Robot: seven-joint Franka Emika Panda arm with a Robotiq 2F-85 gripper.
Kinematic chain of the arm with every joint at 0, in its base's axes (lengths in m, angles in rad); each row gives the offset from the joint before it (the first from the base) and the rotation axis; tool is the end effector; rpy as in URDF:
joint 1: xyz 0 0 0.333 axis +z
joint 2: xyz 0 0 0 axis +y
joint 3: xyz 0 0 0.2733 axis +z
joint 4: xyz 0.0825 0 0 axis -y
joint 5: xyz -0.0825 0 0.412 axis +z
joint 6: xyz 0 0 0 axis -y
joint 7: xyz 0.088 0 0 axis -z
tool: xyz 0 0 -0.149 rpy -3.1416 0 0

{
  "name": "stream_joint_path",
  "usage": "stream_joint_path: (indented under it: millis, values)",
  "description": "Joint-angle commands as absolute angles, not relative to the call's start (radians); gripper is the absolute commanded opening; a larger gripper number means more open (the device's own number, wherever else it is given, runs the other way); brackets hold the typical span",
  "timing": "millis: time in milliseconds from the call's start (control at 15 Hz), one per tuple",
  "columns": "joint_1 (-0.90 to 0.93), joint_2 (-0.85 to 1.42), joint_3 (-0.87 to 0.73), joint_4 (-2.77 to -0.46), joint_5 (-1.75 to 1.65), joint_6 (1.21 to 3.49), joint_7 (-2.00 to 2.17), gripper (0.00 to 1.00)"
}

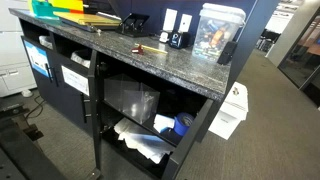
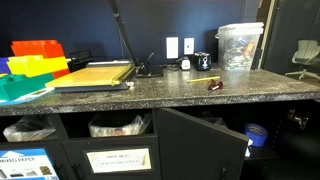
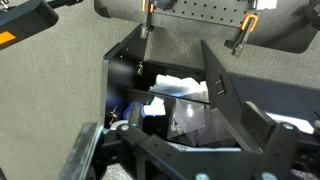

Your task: Close the cabinet door on the left

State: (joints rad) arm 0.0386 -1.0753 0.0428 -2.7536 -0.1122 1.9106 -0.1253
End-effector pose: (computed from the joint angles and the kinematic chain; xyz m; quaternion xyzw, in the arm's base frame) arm 0.3372 0.0118 0.4496 0.9850 0.1057 0.1128 0.0771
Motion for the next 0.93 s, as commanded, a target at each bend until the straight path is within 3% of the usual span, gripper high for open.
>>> stream_joint_path:
  millis: [0,333,867]
  values:
    - [0.05,-1.074,0.035,-2.75,-0.121,1.907,-0.117,1.0]
    - [0.05,-1.074,0.035,-2.749,-0.121,1.907,-0.117,1.0]
    - [0.049,-0.625,0.196,-2.772,-0.05,2.225,0.155,1.0]
